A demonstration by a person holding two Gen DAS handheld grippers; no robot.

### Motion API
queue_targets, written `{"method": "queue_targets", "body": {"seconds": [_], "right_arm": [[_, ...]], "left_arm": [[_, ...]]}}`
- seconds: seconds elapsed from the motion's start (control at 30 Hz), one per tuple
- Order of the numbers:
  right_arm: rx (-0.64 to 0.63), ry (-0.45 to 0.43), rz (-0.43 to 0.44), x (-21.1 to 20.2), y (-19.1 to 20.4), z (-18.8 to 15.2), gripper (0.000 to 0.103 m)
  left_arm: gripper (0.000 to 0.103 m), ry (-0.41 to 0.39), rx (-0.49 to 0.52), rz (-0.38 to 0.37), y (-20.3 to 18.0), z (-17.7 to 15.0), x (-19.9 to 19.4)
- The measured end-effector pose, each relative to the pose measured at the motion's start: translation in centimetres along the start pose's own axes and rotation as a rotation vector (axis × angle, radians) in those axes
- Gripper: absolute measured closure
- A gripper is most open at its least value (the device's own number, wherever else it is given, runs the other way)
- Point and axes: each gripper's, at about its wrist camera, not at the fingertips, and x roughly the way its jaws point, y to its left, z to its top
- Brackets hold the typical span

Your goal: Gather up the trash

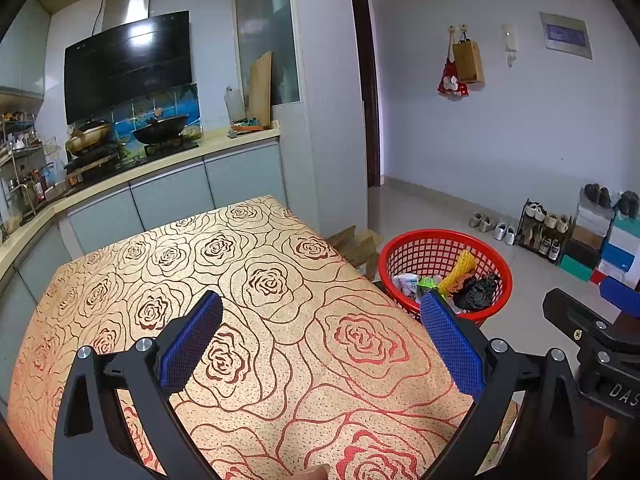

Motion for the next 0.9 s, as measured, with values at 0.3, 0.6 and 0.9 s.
{"method": "queue_targets", "body": {"seconds": [0.3,0.6,0.9], "right_arm": [[-0.002,0.003,0.000,0.13,0.04,-0.28,0.007],[0.000,0.006,-0.003,0.23,-0.02,-0.39,0.007],[0.008,0.017,-0.013,0.58,-0.28,-0.68,0.007]], "left_arm": [[0.007,0.006,0.004,-0.016,-0.22,-0.16,0.15],[0.007,-0.006,0.024,-0.011,-0.62,-0.32,0.06],[0.007,0.000,0.010,-0.033,-0.65,-0.58,-0.11]]}}
